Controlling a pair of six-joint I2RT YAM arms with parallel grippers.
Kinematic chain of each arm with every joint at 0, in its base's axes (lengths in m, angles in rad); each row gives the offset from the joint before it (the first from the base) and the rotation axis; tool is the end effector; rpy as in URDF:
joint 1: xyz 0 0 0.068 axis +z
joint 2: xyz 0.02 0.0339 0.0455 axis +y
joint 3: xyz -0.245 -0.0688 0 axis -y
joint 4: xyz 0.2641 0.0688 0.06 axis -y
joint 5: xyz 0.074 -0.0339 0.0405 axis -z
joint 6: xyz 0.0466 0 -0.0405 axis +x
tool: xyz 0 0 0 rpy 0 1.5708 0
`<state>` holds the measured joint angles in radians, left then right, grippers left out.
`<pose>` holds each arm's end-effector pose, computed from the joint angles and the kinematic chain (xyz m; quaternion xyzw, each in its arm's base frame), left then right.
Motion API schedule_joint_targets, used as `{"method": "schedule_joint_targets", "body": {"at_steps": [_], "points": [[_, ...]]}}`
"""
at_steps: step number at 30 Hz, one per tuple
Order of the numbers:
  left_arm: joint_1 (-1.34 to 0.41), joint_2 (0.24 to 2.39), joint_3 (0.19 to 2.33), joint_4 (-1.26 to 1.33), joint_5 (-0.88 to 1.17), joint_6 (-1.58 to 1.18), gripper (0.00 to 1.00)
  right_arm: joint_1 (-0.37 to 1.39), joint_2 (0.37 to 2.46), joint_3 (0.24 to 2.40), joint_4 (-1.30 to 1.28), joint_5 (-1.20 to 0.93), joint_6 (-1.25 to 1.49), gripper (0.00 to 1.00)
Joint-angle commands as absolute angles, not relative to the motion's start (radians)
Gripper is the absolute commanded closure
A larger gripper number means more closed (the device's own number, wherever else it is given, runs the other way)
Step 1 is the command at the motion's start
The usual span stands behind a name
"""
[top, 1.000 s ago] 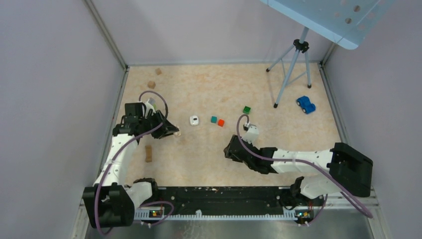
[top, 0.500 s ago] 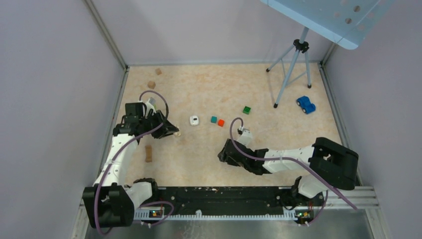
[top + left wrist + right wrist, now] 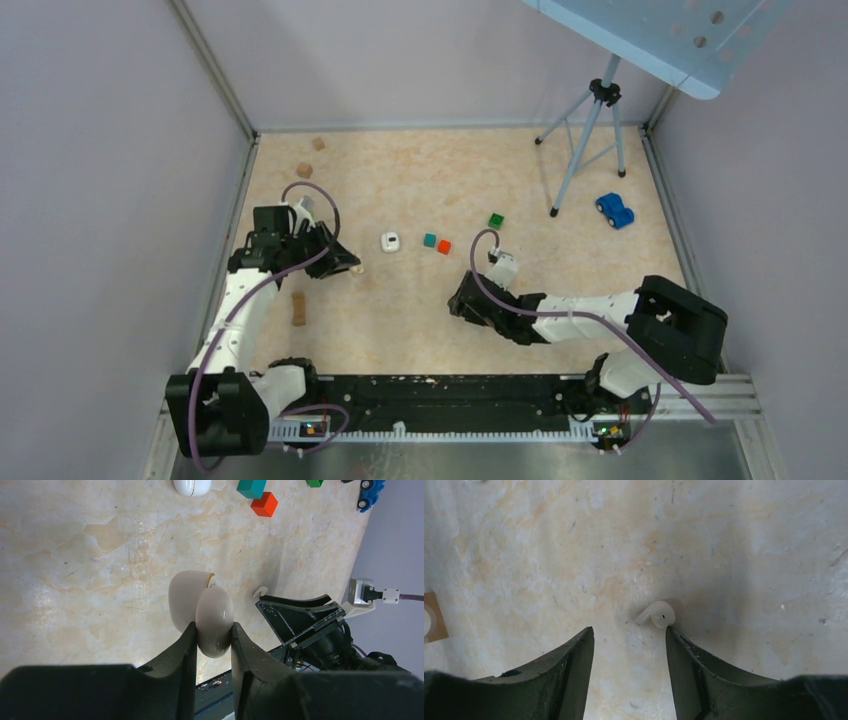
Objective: Insert the wireless bluetooth earbuds into the charging case
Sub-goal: Pick up the left earbud from the center of the board.
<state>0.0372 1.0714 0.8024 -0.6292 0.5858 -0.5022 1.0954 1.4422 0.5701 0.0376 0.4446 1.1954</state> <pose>0.2443 -0.0167 0.2280 -0.1490 0.8965 -0.3380 0.2446 0.1470 0.2419 0.1069 0.1247 0.9049 0.2349 0.3322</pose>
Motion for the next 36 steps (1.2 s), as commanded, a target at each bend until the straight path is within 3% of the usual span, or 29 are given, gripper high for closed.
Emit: {"method": "schedule_joint_targets", "body": {"at_steps": [1, 10, 18, 36], "points": [[0.032, 1.058, 0.834, -0.612, 0.584, -0.492, 1.0, 1.056, 1.472, 0.588, 0.033, 0.48, 1.123, 0.46], [0.029, 1.05, 0.811, -0.604, 0.597, -0.502, 1.0, 1.03, 1.53, 0.674, 0.007, 0.482, 1.034, 0.48], [0.017, 1.051, 0.806, -0.589, 0.605, -0.518, 1.0, 1.057, 1.686, 0.895, -0.294, 0.511, 0.959, 0.55], [-0.146, 1.125, 0.799, -0.565, 0.599, -0.519, 1.0, 1.094, 1.714, 0.91, -0.339, 0.518, 0.86, 0.65]]}}
